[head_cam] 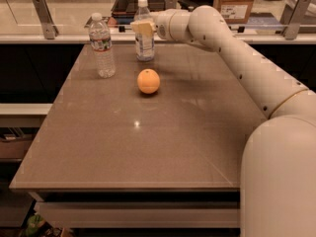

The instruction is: Pick blue plastic bottle

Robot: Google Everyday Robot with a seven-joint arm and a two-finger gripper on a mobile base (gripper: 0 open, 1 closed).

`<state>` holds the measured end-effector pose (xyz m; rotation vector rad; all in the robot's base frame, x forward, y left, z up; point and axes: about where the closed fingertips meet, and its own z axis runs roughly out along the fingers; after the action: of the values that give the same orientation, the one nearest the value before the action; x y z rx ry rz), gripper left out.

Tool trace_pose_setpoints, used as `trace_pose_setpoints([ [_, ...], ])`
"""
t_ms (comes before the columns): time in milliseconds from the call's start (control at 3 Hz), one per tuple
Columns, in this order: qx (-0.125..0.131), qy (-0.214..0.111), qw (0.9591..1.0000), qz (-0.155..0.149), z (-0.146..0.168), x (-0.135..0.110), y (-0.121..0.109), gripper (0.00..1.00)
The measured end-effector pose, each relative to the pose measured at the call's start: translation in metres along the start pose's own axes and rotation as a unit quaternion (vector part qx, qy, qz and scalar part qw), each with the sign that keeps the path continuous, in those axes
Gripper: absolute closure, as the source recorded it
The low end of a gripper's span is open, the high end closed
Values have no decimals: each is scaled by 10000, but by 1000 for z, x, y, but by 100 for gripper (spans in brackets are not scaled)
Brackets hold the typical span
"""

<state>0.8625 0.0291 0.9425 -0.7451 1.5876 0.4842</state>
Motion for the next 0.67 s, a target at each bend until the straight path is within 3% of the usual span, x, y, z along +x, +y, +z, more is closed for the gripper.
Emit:
trace_pose_setpoints([
  [667,-39,6,10000,7,4,1,4,89],
])
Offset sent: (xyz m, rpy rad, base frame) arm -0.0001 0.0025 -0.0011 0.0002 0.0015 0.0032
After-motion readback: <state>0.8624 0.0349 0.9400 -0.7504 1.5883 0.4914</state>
